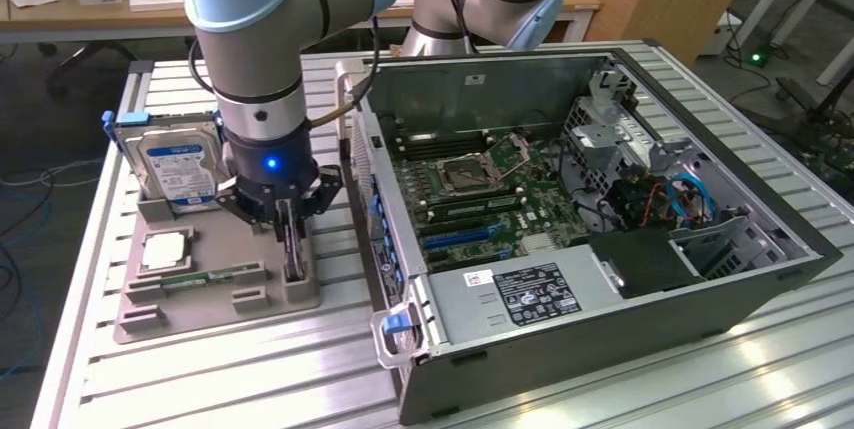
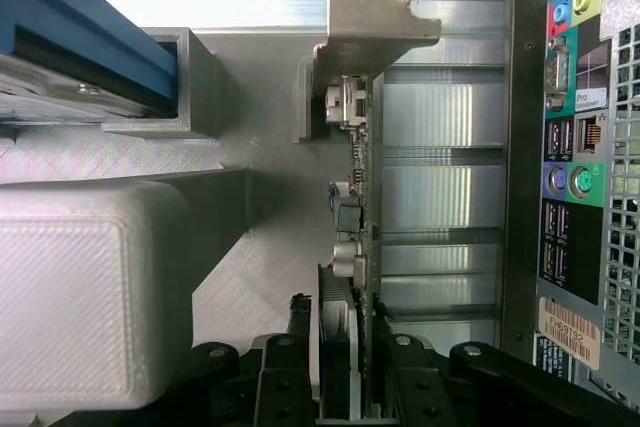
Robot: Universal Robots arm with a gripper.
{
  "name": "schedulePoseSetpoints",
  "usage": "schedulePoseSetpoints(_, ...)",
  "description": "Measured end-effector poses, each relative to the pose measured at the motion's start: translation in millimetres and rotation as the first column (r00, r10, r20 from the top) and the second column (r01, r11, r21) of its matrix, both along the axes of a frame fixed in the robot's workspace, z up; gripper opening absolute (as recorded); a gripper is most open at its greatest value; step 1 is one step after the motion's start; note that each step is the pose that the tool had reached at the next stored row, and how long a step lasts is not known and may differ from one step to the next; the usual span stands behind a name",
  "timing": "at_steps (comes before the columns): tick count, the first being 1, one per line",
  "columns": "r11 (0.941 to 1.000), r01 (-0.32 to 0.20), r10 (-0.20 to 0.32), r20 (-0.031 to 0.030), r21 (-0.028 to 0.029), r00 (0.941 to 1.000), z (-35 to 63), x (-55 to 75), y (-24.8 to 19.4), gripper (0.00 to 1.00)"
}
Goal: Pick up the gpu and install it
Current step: 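Pick up the gpu and move the gpu toward the slot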
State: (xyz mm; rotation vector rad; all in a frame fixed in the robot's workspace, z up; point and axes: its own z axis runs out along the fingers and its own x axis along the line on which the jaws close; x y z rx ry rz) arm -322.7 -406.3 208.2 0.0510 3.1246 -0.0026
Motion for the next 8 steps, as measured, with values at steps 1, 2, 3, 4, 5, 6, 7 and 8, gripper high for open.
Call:
schedulePoseSetpoints(1, 1.0000, 0.000, 0.000, -0.0001, -0.0001, 1.0000, 0.0, 0.0, 0.0, 0.34)
schedulePoseSetpoints(2, 1.0000, 0.000, 0.000, 0.0000, -0.0001, 1.0000, 0.0, 0.0, 0.0, 0.34)
schedulePoseSetpoints(3, 1.0000, 0.000, 0.000, 0.0000, -0.0001, 1.0000, 0.0, 0.0, 0.0, 0.32)
schedulePoseSetpoints(4, 1.0000, 0.000, 0.000, -0.0001, -0.0001, 1.0000, 0.0, 0.0, 0.0, 0.27)
schedulePoseSetpoints(5, 1.0000, 0.000, 0.000, 0.0000, -0.0001, 1.0000, 0.0, 0.0, 0.0, 0.27)
schedulePoseSetpoints(6, 1.0000, 0.000, 0.000, -0.0001, -0.0001, 1.0000, 0.0, 0.0, 0.0, 0.27)
schedulePoseSetpoints(7, 1.0000, 0.000, 0.000, -0.0001, -0.0001, 1.0000, 0.0, 0.0, 0.0, 0.27)
schedulePoseSetpoints(8, 1.0000, 0.000, 0.000, -0.0001, -0.0001, 1.0000, 0.0, 0.0, 0.0, 0.27)
